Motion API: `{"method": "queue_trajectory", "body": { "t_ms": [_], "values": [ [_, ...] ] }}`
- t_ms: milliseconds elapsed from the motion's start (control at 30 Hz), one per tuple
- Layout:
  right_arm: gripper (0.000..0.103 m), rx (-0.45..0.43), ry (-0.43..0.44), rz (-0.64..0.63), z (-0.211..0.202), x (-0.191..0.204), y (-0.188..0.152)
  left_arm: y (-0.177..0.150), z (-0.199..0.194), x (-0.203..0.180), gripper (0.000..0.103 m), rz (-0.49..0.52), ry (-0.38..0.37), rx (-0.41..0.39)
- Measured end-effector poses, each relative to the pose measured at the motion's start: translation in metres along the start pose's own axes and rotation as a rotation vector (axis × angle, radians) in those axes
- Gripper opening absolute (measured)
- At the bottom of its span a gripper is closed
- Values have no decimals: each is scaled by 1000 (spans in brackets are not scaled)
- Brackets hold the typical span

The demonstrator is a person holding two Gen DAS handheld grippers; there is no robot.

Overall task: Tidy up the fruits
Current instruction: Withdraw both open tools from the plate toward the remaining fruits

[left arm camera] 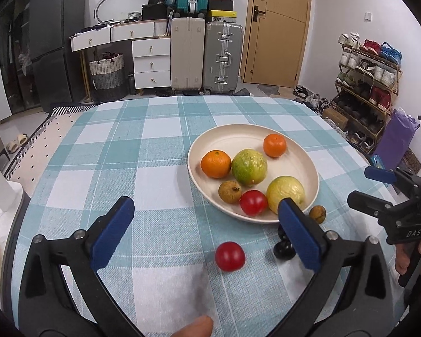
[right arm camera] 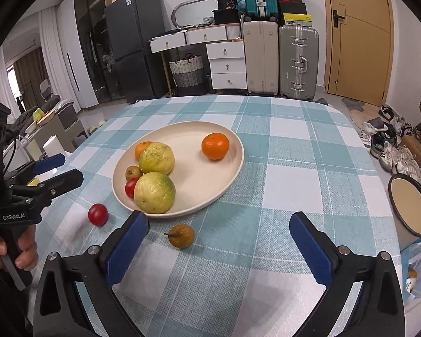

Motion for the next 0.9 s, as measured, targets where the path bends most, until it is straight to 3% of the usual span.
{"method": "queue_trajectory", "body": {
  "t_ms": [233,900],
  "values": [
    [103,20,-1,-15,2,3,-6,-11,-11,-9,102,28,6,-2],
    [103,65,-4,-49,17,11,-17,-32,26,-6,102,29,-3,95]
  ]
}}
Point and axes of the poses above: each gripper's, at about its wrist camera, not at the fingertips, and z roughly the way its jaws point, x to its left, y to its top, the point moved 1 cm from there along z, roughly the way its jaws point, and after that the axes turned 13 degrees about -y, right-handed, at the moved point
